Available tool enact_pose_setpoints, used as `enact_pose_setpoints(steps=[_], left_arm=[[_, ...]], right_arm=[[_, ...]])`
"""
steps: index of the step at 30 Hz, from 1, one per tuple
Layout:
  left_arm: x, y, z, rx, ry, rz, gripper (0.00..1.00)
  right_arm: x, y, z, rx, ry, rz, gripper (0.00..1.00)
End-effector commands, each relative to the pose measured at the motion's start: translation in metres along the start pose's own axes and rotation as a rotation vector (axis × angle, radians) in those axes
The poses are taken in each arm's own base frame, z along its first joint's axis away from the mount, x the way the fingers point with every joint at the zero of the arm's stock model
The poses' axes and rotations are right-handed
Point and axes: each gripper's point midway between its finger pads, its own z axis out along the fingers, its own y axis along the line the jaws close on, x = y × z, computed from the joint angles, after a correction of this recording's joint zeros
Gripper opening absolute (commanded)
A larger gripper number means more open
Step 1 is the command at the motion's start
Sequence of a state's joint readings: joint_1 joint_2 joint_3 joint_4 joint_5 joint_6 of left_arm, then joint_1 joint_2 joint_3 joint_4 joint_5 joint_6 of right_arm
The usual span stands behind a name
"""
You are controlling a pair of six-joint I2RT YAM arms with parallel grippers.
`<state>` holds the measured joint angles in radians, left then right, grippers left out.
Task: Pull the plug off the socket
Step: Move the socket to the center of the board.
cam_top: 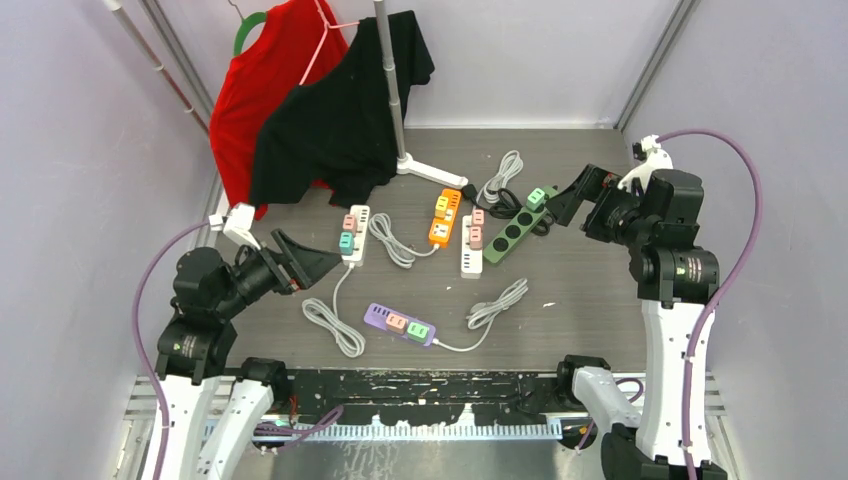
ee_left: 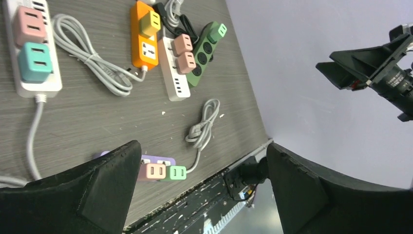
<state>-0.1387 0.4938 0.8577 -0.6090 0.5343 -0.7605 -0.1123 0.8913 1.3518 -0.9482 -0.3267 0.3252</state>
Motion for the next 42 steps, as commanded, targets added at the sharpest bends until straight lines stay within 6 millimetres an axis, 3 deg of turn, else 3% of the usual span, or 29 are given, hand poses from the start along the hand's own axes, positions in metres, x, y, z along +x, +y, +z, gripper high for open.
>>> enact_pose_setpoints(steps=[1, 7, 11, 18, 21, 23, 26, 28, 31, 42], left_arm=[[-0.006, -0.027, 0.007, 0.171, -0.023, -0.008, 0.99], [0.009, -0.029, 0.019, 0.267, 0.010, -0.001, 0.99], [0.043, -0.036, 0.040, 0.303, 0.108, 0.055, 0.98], [0.149, -0.071, 0.080, 0.334, 0.280, 0.509, 0.92], [0.176, -0.067, 0.092, 0.330, 0.322, 0.607, 0.89], [0.188, -0.055, 0.097, 0.315, 0.323, 0.650, 0.88], [0.192, -0.037, 0.098, 0.306, 0.283, 0.698, 0.90], [0.188, -0.020, 0.097, 0.250, 0.258, 0.702, 0.97], [0.181, 0.002, 0.092, 0.181, 0.266, 0.716, 0.99], [0.152, 0.039, 0.083, 0.073, 0.198, 0.596, 0.96]], right_arm=[[-0.022, 0.009, 0.009, -0.048, -0.070, -0.033, 1.00], [-0.004, 0.035, 0.022, -0.269, 0.036, -0.170, 1.00], [0.014, 0.040, 0.041, -0.366, 0.119, -0.262, 1.00], [0.092, 0.062, 0.058, -0.684, 0.343, -0.564, 1.00], [0.131, 0.067, 0.062, -0.836, 0.414, -0.703, 1.00], [0.151, 0.068, 0.068, -0.914, 0.439, -0.749, 1.00], [0.180, 0.067, 0.077, -0.988, 0.478, -0.852, 1.00], [0.204, 0.064, 0.083, -1.012, 0.510, -0.959, 1.00], [0.233, 0.059, 0.091, -1.024, 0.542, -1.084, 1.00], [0.325, 0.065, 0.077, -1.126, 0.692, -1.229, 0.96]])
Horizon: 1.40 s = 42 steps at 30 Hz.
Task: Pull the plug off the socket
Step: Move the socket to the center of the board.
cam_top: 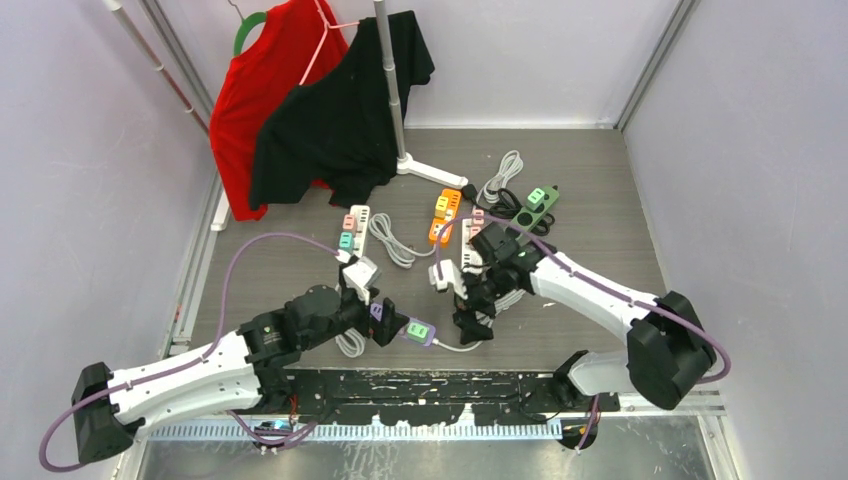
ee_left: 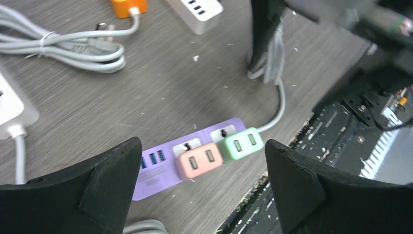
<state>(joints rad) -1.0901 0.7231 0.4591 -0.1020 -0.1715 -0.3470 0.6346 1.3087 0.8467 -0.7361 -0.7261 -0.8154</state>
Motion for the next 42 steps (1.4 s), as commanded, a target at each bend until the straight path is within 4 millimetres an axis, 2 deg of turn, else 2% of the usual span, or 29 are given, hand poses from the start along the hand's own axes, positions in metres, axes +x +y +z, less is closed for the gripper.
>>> enact_pose_setpoints(steps=[1, 5, 11, 15, 17, 23, 26, 30, 35, 42], left_arm=[[-0.002, 0.016, -0.002, -0.034, -0.035, -0.085, 0.94], [0.005, 0.017, -0.003, -0.029, -0.033, -0.112, 0.90], [0.008, 0.018, -0.007, -0.029, -0.056, -0.146, 0.88], [0.009, 0.022, -0.013, -0.045, -0.060, -0.149, 0.88], [0.008, 0.023, -0.017, -0.049, -0.069, -0.152, 0.85], [0.010, 0.028, -0.025, -0.063, -0.085, -0.168, 0.85], [0.011, 0.028, -0.028, -0.063, -0.088, -0.168, 0.84], [0.012, 0.027, -0.032, -0.051, -0.093, -0.168, 0.83], [0.009, 0.019, -0.033, 0.006, -0.128, -0.161, 0.83], [-0.001, -0.015, -0.030, 0.226, -0.226, -0.104, 0.82]], right_arm=[[0.000, -0.004, 0.028, 0.028, 0.052, -0.094, 0.95], [0.008, -0.004, 0.046, 0.048, 0.120, -0.128, 0.88], [0.011, -0.008, 0.064, 0.088, 0.174, -0.116, 0.67], [0.016, -0.002, 0.075, 0.070, 0.207, -0.120, 0.57], [0.018, 0.001, 0.079, 0.064, 0.220, -0.122, 0.53], [0.021, 0.007, 0.084, 0.053, 0.240, -0.134, 0.46], [0.022, 0.003, 0.084, 0.080, 0.261, -0.146, 0.37], [0.029, -0.011, 0.075, 0.150, 0.321, -0.167, 0.22], [0.037, -0.023, 0.056, 0.177, 0.353, -0.139, 0.09], [0.065, -0.038, 0.005, 0.209, 0.403, -0.118, 0.04]])
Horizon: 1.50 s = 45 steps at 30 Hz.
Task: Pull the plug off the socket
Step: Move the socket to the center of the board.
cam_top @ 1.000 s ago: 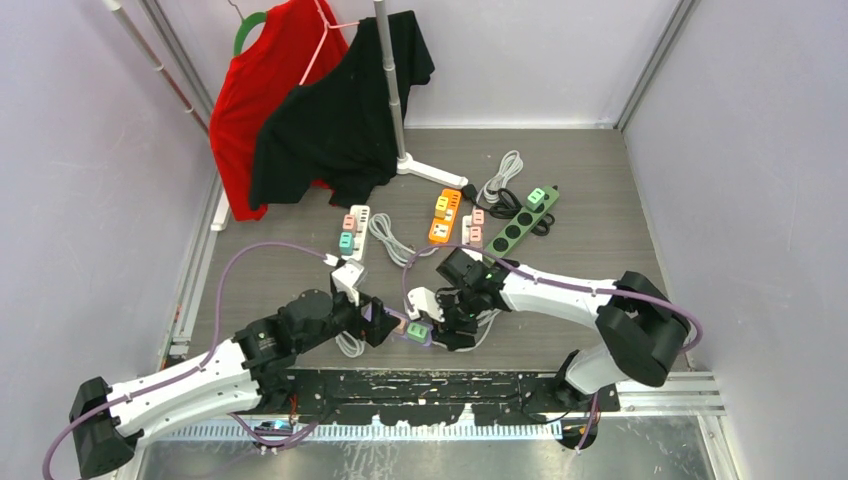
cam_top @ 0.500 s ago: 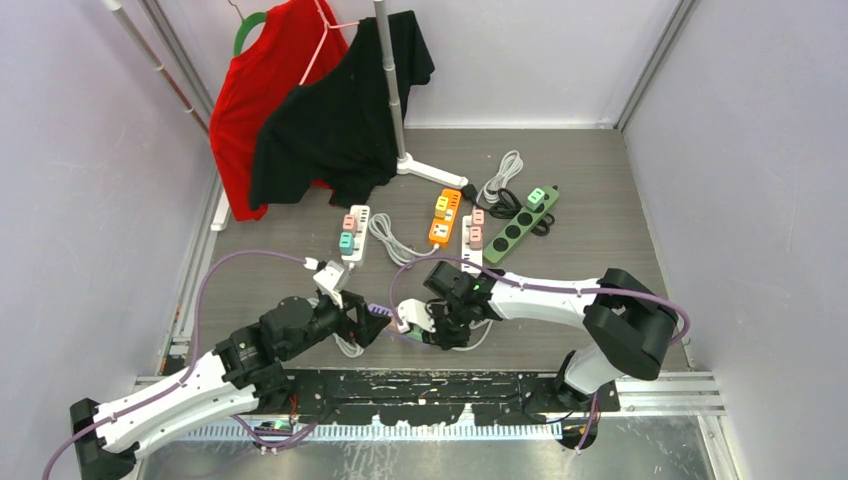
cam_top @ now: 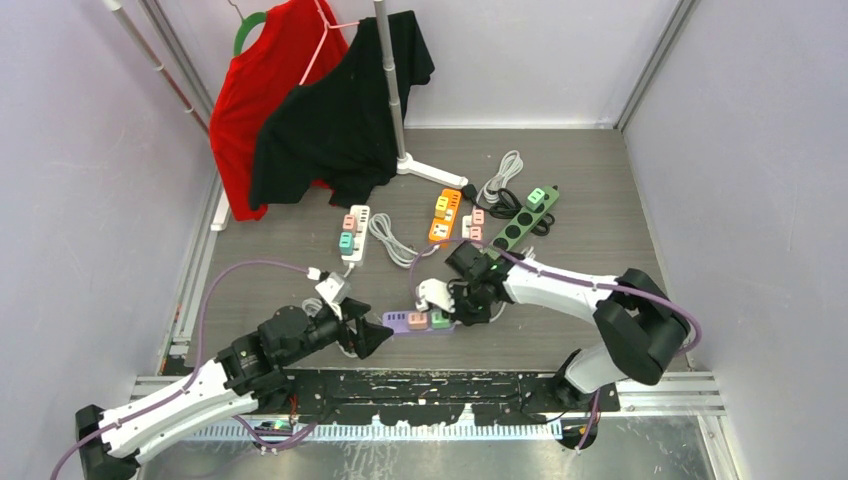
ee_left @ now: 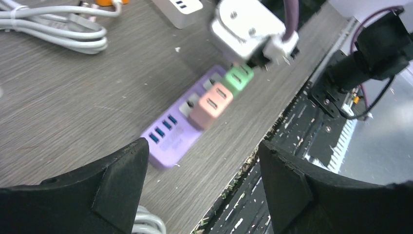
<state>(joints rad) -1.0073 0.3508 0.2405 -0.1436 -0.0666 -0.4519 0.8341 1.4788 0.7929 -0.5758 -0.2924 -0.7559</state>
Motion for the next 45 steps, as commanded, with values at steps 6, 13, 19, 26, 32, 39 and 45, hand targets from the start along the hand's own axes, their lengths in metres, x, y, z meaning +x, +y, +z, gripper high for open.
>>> enact_pose_setpoints(steps=[6, 13, 19, 26, 32, 39, 45], left_arm=[[-0.025, -0.052, 0.021, 0.277, -0.114, 0.106, 0.81], [0.007, -0.076, 0.058, 0.326, 0.002, 0.449, 0.80], [0.018, -0.079, 0.077, 0.343, 0.028, 0.513, 0.81], [0.027, -0.086, 0.078, 0.377, 0.047, 0.439, 0.84], [0.045, -0.089, 0.083, 0.399, 0.090, 0.349, 0.95], [0.058, -0.090, 0.089, 0.409, 0.126, 0.303, 0.96], [0.070, -0.075, 0.094, 0.347, 0.146, 0.309, 0.96]], right_arm=[[0.083, -0.035, -0.055, 0.108, 0.197, 0.058, 0.05], [0.113, -0.028, -0.063, 0.139, 0.223, 0.098, 0.33], [0.094, -0.026, -0.084, 0.177, 0.066, 0.164, 0.59], [0.038, -0.026, -0.122, 0.188, -0.224, 0.201, 0.78], [-0.036, -0.027, -0.135, 0.093, -0.533, 0.219, 1.00], [-0.033, -0.061, -0.090, 0.196, -0.378, 0.318, 1.00], [-0.033, -0.063, -0.065, 0.220, -0.303, 0.287, 0.93]])
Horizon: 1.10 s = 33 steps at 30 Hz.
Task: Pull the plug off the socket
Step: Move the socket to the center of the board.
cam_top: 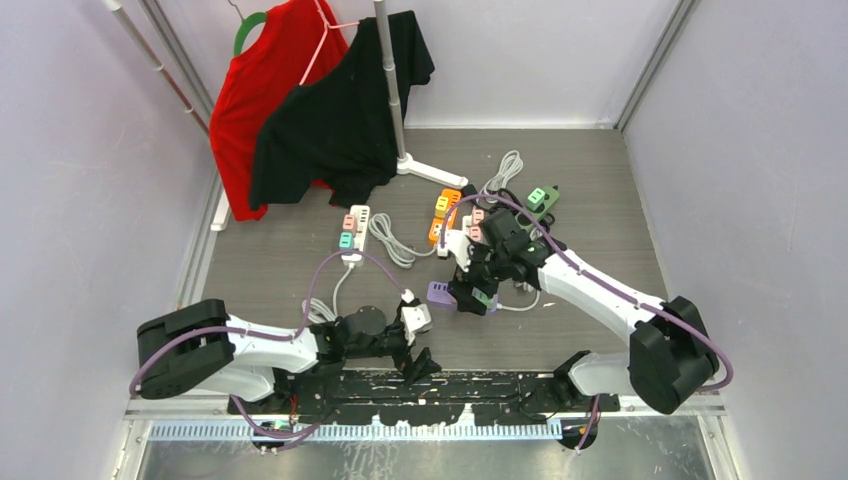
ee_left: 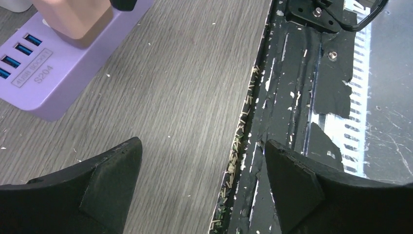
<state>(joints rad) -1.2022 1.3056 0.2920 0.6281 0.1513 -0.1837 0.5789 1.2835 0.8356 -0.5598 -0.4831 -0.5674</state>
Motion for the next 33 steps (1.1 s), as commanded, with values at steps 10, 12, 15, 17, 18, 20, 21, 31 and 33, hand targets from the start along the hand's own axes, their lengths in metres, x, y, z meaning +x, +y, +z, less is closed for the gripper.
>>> enact_pose_setpoints(steps=[10, 12, 15, 17, 18, 20, 21, 31, 33], left_arm=[[-0.020, 0.023, -0.015, -0.131, -0.130, 0.002, 1.00], [-0.019, 0.028, -0.019, -0.153, -0.127, 0.016, 1.00], [-0.022, 0.028, -0.023, -0.149, -0.133, 0.065, 1.00], [-0.025, 0.023, -0.023, -0.120, -0.148, 0.104, 1.00], [-0.025, 0.021, -0.022, -0.102, -0.151, 0.125, 1.00], [-0.026, 0.018, -0.019, -0.078, -0.156, 0.164, 1.00], [-0.027, 0.017, -0.016, -0.066, -0.161, 0.179, 0.99], [-0.016, 0.017, 0.028, -0.070, -0.161, 0.256, 0.96], [-0.022, 0.023, 0.029, -0.105, -0.213, 0.256, 0.96]], right_arm=[[0.003, -0.002, 0.017, 0.042, 0.068, -0.130, 0.33], [0.006, 0.020, 0.011, -0.064, 0.049, -0.193, 0.25], [0.017, 0.057, 0.002, -0.239, 0.010, -0.307, 0.21], [0.028, 0.072, -0.002, -0.311, 0.012, -0.362, 0.20], [0.032, 0.077, -0.003, -0.338, 0.019, -0.386, 0.20], [0.036, 0.081, -0.002, -0.358, 0.027, -0.411, 0.20], [0.036, 0.081, 0.000, -0.356, 0.030, -0.419, 0.20], [0.041, 0.073, 0.013, -0.303, 0.077, -0.451, 0.34], [0.041, 0.074, 0.012, -0.301, 0.073, -0.454, 0.36]])
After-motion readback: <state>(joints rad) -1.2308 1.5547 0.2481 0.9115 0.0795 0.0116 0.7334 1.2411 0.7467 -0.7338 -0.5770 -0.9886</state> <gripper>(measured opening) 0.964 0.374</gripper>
